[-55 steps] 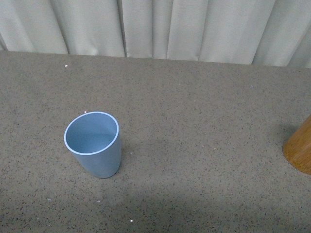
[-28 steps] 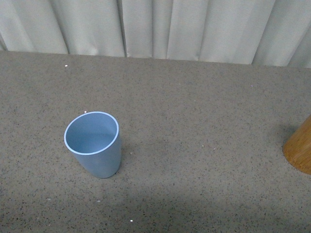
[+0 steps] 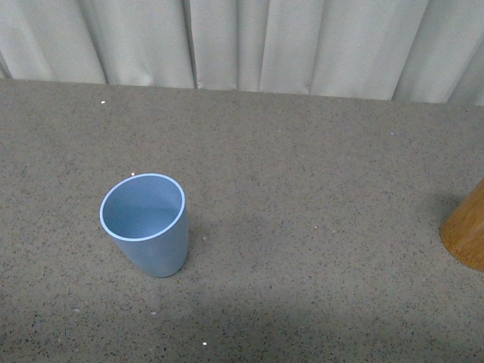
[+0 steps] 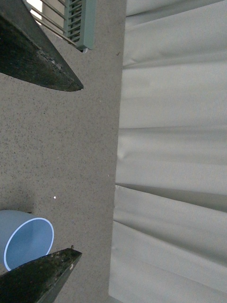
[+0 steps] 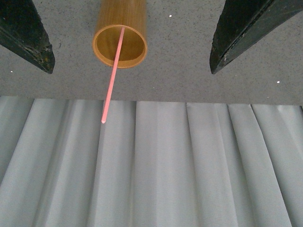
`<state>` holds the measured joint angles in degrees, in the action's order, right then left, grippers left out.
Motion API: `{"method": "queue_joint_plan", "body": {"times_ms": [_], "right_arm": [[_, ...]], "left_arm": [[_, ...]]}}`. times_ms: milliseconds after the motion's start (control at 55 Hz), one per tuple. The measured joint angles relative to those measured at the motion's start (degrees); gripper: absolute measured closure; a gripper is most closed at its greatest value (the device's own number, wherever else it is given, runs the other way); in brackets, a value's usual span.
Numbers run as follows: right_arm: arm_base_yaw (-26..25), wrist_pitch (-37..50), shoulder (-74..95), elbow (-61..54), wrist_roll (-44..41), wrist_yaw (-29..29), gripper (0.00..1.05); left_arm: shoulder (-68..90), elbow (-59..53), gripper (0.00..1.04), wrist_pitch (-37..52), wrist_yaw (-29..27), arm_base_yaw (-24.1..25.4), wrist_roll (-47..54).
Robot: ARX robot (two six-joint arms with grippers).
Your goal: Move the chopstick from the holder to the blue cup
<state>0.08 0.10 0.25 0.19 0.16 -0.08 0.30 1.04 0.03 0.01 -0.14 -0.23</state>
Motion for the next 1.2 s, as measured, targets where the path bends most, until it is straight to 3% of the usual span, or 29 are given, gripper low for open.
{"method": "queue_joint_plan", "body": {"times_ms": [200,255,291,382,491,636,927,1200], "right_arm": [[0.0,0.0,0.0,0.0,0.0,0.0,0.10],[0.0,0.0,0.0,0.0,0.0,0.1,0.10],[0.0,0.0,0.0,0.0,0.0,0.0,0.10],[0.0,0.0,0.0,0.0,0.0,0.0,0.10],[0.0,0.0,0.0,0.0,0.0,0.0,0.10],[0.0,0.0,0.0,0.0,0.0,0.0,0.10],[0.0,0.0,0.0,0.0,0.0,0.0,0.10],[0.0,0.0,0.0,0.0,0.0,0.0,0.10]], "left_arm": [[0.5,0.2,0.07,-0.3,1.2,0.6,-0.5],[6.3,3.9,0.07,-10.0,16.6,5.3,-4.4],[10.6,5.5,0.07,-13.5,22.9,7.0,-7.3],[18.9,6.6,0.07,-13.9,30.5,7.0,-12.5],[26.5,7.5,0.07,-8.5,27.6,4.1,-16.5],[39.8,10.5,0.07,-0.2,18.6,-0.8,-20.9],[59.9,15.5,0.07,7.7,5.5,-14.6,-27.5],[72.2,18.4,0.07,11.0,0.7,-16.4,-30.1]]}}
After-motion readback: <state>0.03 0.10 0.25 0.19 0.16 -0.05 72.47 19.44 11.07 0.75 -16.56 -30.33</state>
